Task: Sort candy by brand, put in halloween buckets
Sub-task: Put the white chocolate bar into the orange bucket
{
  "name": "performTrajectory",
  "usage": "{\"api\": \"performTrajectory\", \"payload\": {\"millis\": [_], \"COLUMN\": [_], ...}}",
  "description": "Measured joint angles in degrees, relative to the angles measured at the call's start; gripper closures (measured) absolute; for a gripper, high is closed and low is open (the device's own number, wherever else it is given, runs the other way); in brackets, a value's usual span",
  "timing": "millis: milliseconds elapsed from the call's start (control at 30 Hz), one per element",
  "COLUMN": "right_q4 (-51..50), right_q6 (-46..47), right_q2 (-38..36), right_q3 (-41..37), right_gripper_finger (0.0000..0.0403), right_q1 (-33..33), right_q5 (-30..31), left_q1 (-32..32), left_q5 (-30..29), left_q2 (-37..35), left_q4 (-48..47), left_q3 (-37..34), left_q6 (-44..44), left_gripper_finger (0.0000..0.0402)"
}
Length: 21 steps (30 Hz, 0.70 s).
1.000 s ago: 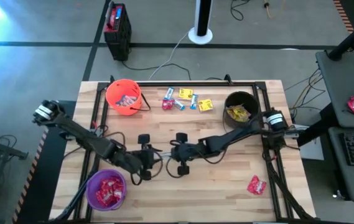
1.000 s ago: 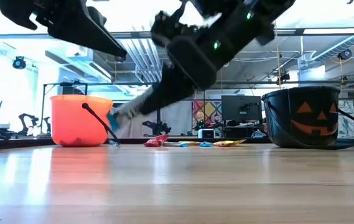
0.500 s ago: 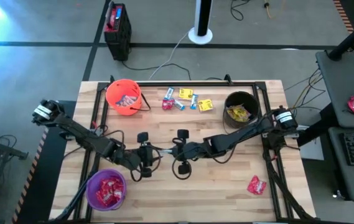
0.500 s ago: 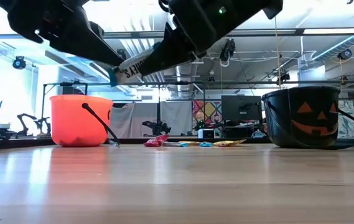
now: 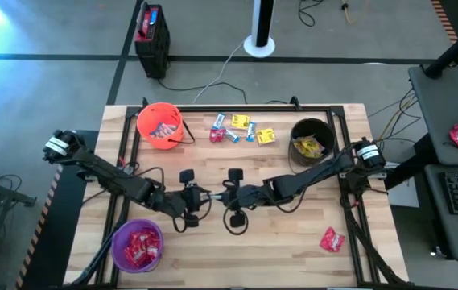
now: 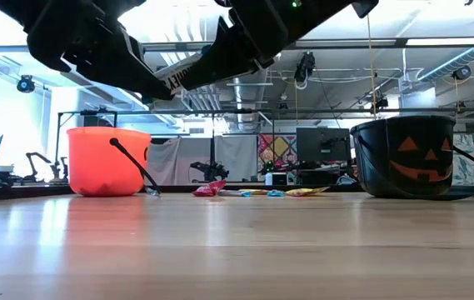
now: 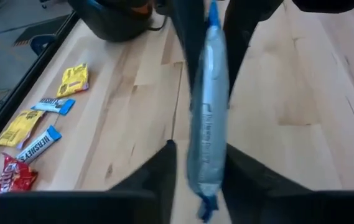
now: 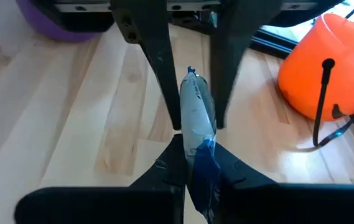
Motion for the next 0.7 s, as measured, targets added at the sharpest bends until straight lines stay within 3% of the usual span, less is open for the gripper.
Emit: {"api": "performTrajectory", "payload": {"millis": [133,267,400,533,700], "right_q4": [-0.22,-2.67,-6.30,-12.13,-19.63], "right_q6": [3.09,6.52,7.60,10.94,14.45], "right_q2": [0.00,-0.27,-2.02,-4.99,-8.59], "right_q3": [0.00,0.00,0.00,0.00,-0.07], "right_gripper_finger": [0.0340,0.0279,0.0222,0.0184,0.0161], "right_q1": [-0.20,-0.43,-0.55,-0.66,-1.51], "right_q5": [0.07,0.05,1.40,5.35,7.39], "left_q1": [0.00,0.04,0.05,1.23,8.17], "left_q5": [0.90,1.46,1.54,-3.10,-7.27], "left_q2": [0.00,-0.22,-0.54,-0.92,-1.99], "left_q4": [0.00,-0.52,-8.16,-28.38,-59.57], "left_q3": [0.00,0.17,3.68,10.89,19.35], "left_q6": [-0.53,-1.62,-2.26,-6.13,-18.67], "left_gripper_finger": [0.0384,0.0384,0.0393,0.0392,0.0392]}}
